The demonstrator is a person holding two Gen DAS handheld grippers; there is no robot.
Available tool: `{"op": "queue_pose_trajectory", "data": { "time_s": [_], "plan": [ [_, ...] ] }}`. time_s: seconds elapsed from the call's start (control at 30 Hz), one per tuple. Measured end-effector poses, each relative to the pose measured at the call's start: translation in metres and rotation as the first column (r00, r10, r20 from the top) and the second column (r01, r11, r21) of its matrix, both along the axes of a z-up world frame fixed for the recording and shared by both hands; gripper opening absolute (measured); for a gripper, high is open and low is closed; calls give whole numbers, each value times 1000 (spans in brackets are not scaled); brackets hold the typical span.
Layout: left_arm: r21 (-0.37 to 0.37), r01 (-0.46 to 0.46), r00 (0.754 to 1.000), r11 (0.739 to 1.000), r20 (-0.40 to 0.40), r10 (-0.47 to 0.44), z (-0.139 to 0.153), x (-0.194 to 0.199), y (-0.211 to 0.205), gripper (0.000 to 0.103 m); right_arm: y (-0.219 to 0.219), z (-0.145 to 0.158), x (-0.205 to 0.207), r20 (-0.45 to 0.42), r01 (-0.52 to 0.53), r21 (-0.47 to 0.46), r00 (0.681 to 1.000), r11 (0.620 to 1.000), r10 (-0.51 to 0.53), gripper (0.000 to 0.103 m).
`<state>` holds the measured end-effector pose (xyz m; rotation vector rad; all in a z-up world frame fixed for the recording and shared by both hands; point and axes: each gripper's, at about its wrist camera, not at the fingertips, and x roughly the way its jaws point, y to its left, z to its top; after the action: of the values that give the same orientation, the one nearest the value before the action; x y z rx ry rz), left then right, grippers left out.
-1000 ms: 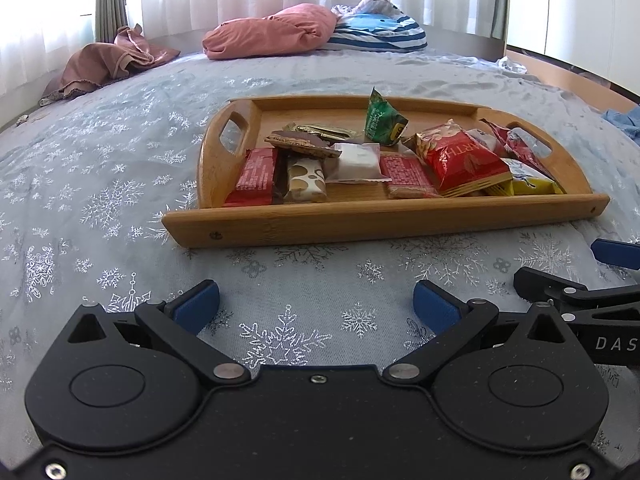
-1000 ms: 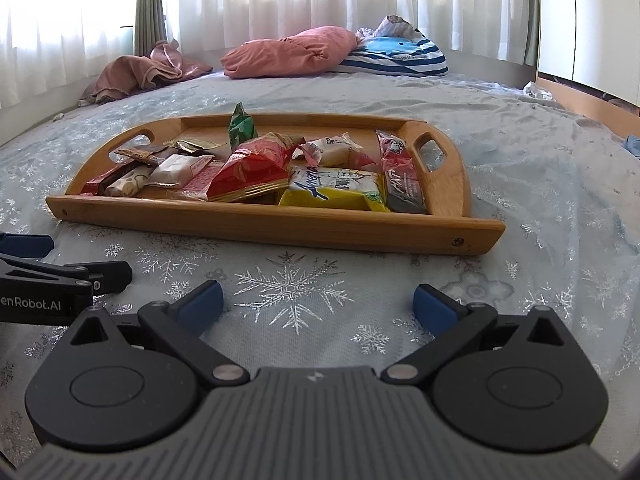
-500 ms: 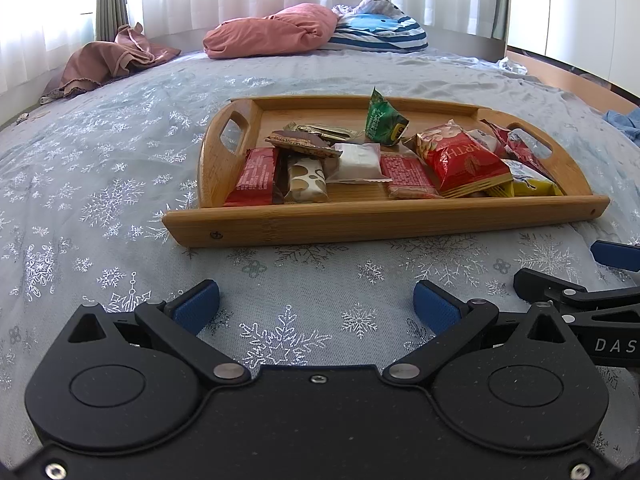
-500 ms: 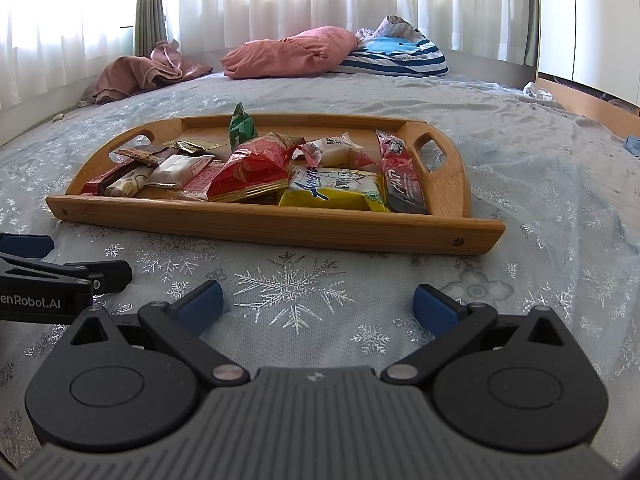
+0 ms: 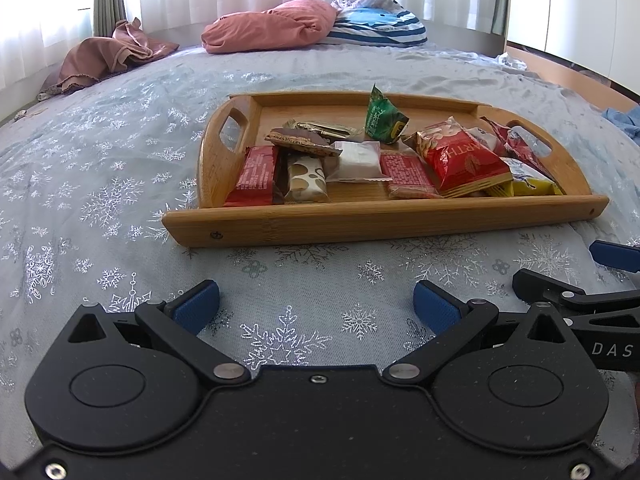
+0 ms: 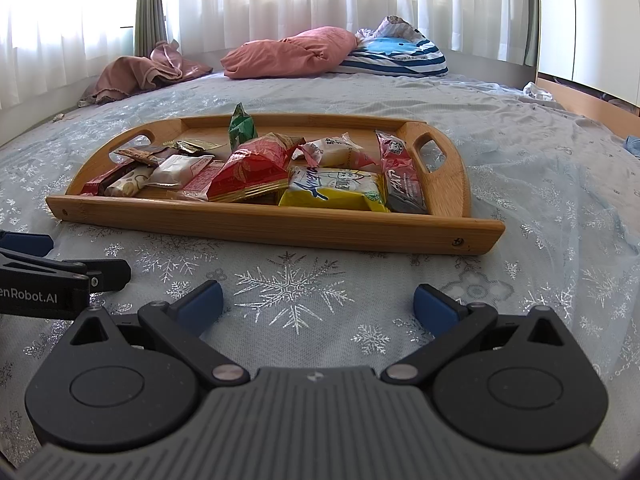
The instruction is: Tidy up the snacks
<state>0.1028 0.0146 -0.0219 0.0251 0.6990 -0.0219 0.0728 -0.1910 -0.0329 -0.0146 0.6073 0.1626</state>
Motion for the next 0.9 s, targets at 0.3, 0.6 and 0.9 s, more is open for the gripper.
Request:
{"op": "queue_pose_trajectory", "data": {
  "time_s": [0.3, 0.6, 0.9],
  "plan": [
    [-6, 2, 1000, 1000, -2, -2, 0, 1, 1, 103, 0, 0, 0, 0, 0, 0, 1000, 1000, 0, 103],
    [-2, 3, 1000, 1000, 2, -3, -1, -1, 1, 103, 0, 0, 0, 0, 0, -1, 1000, 1000, 0, 103],
    [-1, 3, 1000, 1000, 3, -3, -1, -1, 1, 103, 0, 0, 0, 1, 0, 0, 1000, 1000, 0, 103]
  ]
}}
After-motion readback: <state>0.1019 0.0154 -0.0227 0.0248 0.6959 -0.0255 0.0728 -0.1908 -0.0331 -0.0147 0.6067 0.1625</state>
